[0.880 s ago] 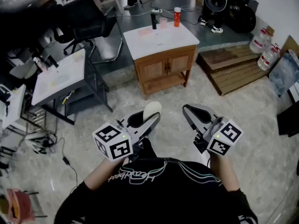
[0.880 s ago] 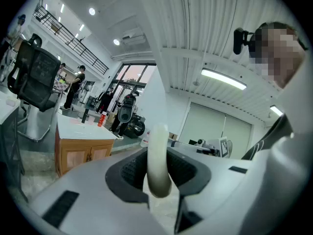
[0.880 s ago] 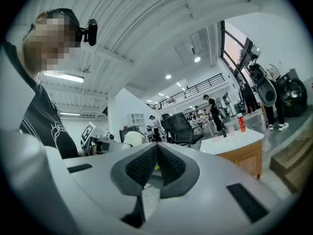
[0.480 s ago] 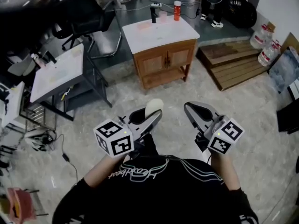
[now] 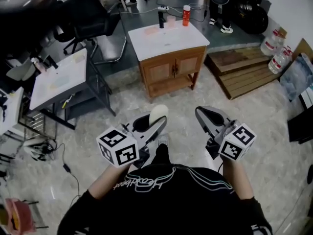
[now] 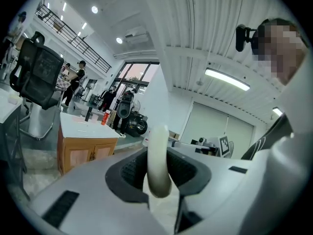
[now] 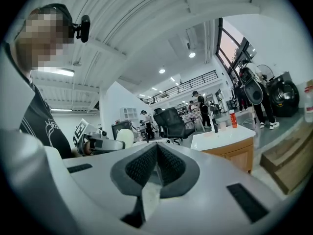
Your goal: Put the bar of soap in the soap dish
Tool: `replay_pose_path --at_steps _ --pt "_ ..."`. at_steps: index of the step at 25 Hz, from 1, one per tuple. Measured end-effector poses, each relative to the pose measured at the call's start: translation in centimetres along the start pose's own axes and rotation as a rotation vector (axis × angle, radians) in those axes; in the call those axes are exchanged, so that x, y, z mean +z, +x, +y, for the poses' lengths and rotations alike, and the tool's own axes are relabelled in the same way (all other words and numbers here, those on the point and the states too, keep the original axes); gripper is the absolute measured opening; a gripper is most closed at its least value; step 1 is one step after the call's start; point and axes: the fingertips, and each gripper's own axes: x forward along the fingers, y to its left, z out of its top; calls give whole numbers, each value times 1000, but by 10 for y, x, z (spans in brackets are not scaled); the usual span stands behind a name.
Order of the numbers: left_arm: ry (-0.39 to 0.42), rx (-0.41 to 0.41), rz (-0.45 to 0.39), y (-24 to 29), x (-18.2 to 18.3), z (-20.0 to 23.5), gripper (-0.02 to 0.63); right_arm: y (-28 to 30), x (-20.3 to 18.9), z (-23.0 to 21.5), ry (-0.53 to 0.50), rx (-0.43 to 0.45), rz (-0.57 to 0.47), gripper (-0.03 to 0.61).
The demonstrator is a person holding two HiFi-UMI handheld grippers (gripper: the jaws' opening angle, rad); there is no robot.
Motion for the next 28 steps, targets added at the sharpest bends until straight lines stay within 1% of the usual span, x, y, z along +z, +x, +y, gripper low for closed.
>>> replay_pose_path --at_steps 5,9,13,16,23,28 --pt "-23 4 10 8 2 24 124 23 -2 -9 -4 6 24 26" --pt "-33 -5 7 20 5 38 124 32 2 -20 -26 -6 27 26" --pt "-11 -12 10 32 14 50 124 45 9 -34 -44 -9 26 26" --pt "-6 -11 0 38 22 67 124 62 12 -45 -50 2 26 26" --pt "-19 -7 13 66 40 122 124 108 12 -91 -27 9 31 26" --pt "-33 -7 27 102 65 170 124 147 25 -139 4 4 21 26"
